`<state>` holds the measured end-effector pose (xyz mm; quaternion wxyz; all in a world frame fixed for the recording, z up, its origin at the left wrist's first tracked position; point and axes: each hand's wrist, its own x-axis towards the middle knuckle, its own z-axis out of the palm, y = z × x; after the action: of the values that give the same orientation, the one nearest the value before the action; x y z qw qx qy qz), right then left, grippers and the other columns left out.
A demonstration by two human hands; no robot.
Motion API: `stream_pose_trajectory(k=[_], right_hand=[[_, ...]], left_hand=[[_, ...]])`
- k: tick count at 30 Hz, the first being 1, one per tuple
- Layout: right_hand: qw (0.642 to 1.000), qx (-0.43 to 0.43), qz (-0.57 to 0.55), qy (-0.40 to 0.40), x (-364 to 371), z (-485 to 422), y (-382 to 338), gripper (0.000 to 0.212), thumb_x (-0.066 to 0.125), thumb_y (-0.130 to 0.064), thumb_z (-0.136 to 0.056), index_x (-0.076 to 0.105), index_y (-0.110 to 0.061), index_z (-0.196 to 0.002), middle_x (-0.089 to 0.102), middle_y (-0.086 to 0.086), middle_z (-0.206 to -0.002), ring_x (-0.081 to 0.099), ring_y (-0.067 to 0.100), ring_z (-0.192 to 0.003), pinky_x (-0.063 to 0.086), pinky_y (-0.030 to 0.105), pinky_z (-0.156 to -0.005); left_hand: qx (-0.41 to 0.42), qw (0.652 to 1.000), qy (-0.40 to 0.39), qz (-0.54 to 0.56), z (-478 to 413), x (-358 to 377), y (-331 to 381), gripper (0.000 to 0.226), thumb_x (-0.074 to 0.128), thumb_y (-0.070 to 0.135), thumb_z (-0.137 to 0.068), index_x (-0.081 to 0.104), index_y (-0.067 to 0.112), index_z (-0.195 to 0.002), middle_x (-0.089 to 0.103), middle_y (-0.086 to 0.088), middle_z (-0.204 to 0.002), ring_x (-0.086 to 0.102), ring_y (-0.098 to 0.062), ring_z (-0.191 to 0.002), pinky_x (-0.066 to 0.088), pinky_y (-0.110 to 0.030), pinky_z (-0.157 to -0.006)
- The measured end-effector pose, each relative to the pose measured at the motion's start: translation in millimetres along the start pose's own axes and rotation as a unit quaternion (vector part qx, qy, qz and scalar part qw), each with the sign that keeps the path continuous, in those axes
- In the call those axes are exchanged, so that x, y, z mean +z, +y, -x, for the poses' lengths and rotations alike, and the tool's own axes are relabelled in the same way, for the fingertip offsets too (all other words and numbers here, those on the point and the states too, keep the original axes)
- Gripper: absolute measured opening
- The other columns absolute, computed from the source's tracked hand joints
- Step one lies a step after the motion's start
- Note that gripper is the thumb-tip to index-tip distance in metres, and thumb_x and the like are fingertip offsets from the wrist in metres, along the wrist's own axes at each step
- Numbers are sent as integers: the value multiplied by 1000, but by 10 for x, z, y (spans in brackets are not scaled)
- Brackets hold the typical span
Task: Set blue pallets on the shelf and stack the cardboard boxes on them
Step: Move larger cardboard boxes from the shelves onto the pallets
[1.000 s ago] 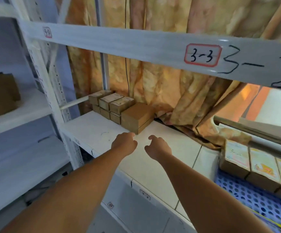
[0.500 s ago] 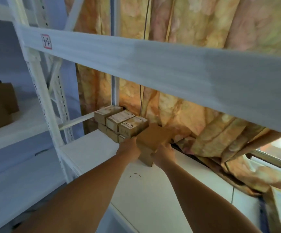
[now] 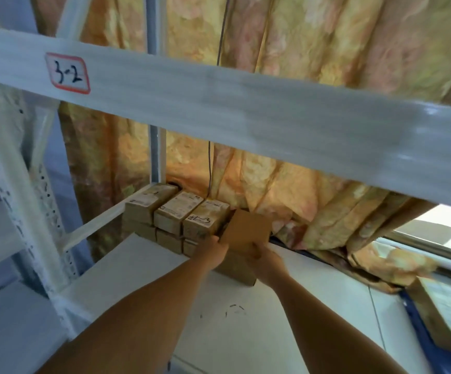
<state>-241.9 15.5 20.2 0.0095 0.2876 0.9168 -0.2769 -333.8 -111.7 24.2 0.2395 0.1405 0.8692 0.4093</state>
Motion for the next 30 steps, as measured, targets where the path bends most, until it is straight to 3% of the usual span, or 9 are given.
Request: stream_pose_trajectory(k=[2,5,8,12,16,19,23,26,30], right_hand=[[999,26,-15,20,78,41,-40,55,49,-33,-93,33,-24,-145,56,8,-130,55,28,-114,44,31,-90],[993,80,-62,53,147,142,-81,51,45,-35,-91,35,-27,-141,58,12,-122,56,32,-106,45,32,-86],[977,135,-135,97,172,258,-64,58,48,-46,-85,34,-32,-139,55,14,-120,53,33,-97,47,38,-88],[943,215,-187,174,219,488,102,76,48,-58,-89,10,-34,-150,40,22,-136,50,41,-116,45,49,-97],[903,303,-255,169,202,673,332,66,45,-59,-89,43,-14,-138,52,16,-128,52,34,-115,45,46,-99],[862,327,-355,157,174,794,433,67,49,-63,-82,49,-17,-131,59,8,-121,56,29,-109,48,45,-95],[808,310,-484,130,91,945,509,51,53,-54,-89,48,-20,-127,57,7,-116,57,23,-93,47,35,-70],[796,288,-519,117,10,1027,623,50,56,-53,-88,44,-27,-128,54,6,-118,55,29,-102,45,44,-82],[796,235,-539,141,-216,1137,825,59,56,-54,-87,31,-38,-138,44,6,-127,46,32,-115,39,56,-95]], left_hand=[[5,1000,0,15,-20,-20,-51,33,44,31,-98,47,17,-69,49,-4,-71,52,-24,-73,34,-30,-64],[8,997,-17,68,-31,-13,-53,41,47,32,-99,46,12,-63,44,-4,-61,44,-20,-57,31,-29,-56],[8,991,-87,103,-30,53,-32,41,48,37,-98,65,-1,-99,58,-9,-90,55,-26,-83,37,-30,-72],[-2,985,-150,88,16,274,-56,64,51,58,-89,60,5,-124,62,-10,-121,59,-31,-110,47,-35,-90],[-20,967,-214,133,109,497,-38,77,59,63,-80,45,11,-136,55,-11,-131,56,-31,-114,47,-47,-100],[-68,950,-248,175,216,654,-3,86,66,60,-76,37,10,-140,53,-12,-132,57,-32,-112,49,-47,-99],[-88,934,-278,206,362,818,91,61,59,51,-88,47,11,-134,57,-13,-127,57,-27,-100,50,-37,-91],[-54,943,-263,198,382,886,219,63,58,52,-88,42,16,-137,56,-11,-128,57,-29,-107,48,-41,-94],[-47,932,-267,241,535,938,457,47,54,54,-89,40,27,-125,55,-5,-111,55,-21,-87,43,-31,-66]])
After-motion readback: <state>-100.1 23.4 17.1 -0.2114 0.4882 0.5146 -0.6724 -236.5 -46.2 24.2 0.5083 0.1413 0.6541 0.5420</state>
